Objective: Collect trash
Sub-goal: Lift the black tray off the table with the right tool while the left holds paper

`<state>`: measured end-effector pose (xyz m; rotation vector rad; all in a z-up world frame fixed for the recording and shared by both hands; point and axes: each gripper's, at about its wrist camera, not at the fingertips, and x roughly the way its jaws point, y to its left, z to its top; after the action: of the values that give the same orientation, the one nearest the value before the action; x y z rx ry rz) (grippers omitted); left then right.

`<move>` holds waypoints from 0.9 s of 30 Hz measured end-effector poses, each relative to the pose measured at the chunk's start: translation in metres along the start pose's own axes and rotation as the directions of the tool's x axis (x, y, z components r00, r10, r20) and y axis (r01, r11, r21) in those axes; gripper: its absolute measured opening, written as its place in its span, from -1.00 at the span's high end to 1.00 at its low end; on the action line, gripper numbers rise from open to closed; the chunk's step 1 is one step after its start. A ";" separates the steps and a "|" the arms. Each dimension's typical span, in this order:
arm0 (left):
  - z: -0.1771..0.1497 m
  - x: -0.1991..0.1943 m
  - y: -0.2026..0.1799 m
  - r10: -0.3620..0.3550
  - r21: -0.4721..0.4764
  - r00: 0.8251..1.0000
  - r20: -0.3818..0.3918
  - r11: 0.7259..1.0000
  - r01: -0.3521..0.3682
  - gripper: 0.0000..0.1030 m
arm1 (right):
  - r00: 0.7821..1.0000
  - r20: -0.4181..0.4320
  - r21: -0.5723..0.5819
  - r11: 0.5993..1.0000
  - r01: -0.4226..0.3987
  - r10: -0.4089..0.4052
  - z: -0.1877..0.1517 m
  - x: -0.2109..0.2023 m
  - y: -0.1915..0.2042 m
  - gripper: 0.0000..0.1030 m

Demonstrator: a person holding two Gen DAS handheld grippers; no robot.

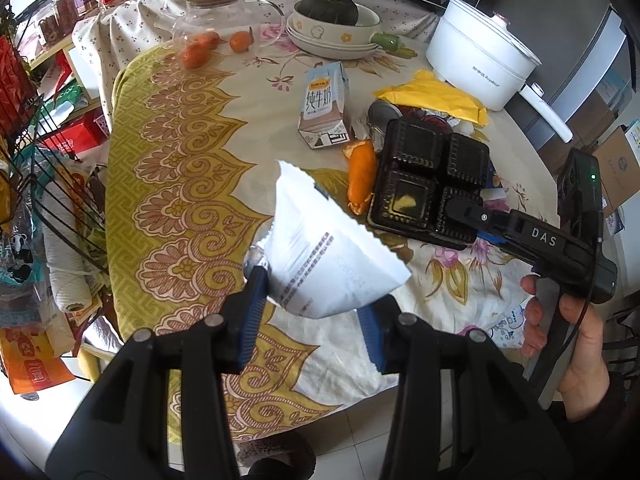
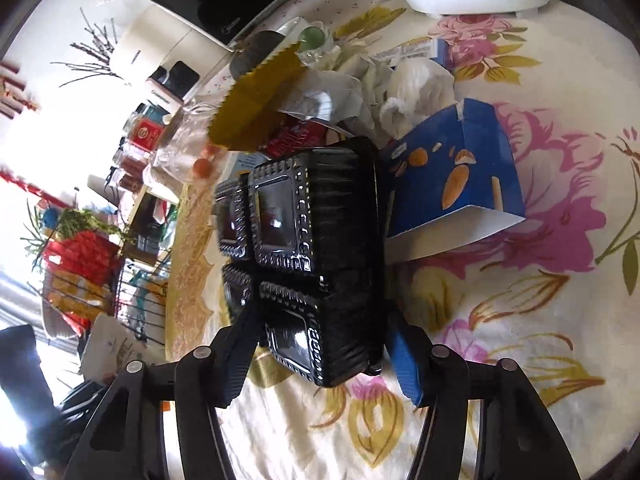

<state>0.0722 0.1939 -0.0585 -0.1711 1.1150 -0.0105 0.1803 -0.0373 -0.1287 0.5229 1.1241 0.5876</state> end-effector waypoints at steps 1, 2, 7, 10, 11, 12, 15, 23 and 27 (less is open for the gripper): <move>0.000 -0.001 -0.002 -0.003 0.001 1.000 0.004 1.000 0.003 0.11 | 1.000 0.004 -0.001 1.000 -0.015 0.015 0.000 -0.004 0.002 0.10; 0.001 -0.001 -0.004 -0.006 0.003 1.000 0.005 1.000 0.006 0.11 | 1.000 0.007 -0.011 1.000 -0.026 0.026 0.001 -0.011 0.006 0.18; 0.002 -0.001 -0.017 -0.012 0.024 1.000 0.011 1.000 0.011 0.11 | 1.000 0.009 -0.111 0.994 -0.011 0.012 -0.004 -0.036 0.022 0.31; 0.002 0.000 -0.023 -0.010 0.034 1.000 0.008 0.999 0.010 0.11 | 1.000 0.018 -0.148 0.989 0.006 -0.004 -0.008 -0.054 0.029 0.32; 0.001 0.000 -0.025 -0.011 0.038 1.000 0.007 0.999 0.011 0.11 | 1.000 0.021 -0.156 0.988 0.008 -0.005 -0.009 -0.060 0.031 0.32; 0.001 0.000 -0.028 -0.012 0.042 1.000 0.007 0.999 0.012 0.11 | 1.000 0.027 -0.168 0.986 0.012 -0.008 -0.011 -0.065 0.031 0.33; 0.002 -0.001 -0.037 -0.018 0.056 1.000 0.011 0.998 0.017 0.11 | 0.999 0.047 -0.205 0.978 0.035 -0.026 -0.017 -0.086 0.031 0.33; 0.006 0.002 -0.069 -0.040 0.104 0.999 0.016 0.994 0.038 0.11 | 0.995 0.089 -0.189 0.980 0.057 -0.040 -0.018 -0.129 0.014 0.36; 0.007 0.005 -0.089 -0.052 0.139 0.999 0.013 0.989 0.049 0.11 | 0.994 0.103 -0.158 0.986 0.046 -0.030 -0.017 -0.150 -0.002 0.74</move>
<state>0.0874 0.1069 -0.0470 -0.0746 1.0888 -0.1315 0.1181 -0.1383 -0.0350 0.3875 0.9802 0.6058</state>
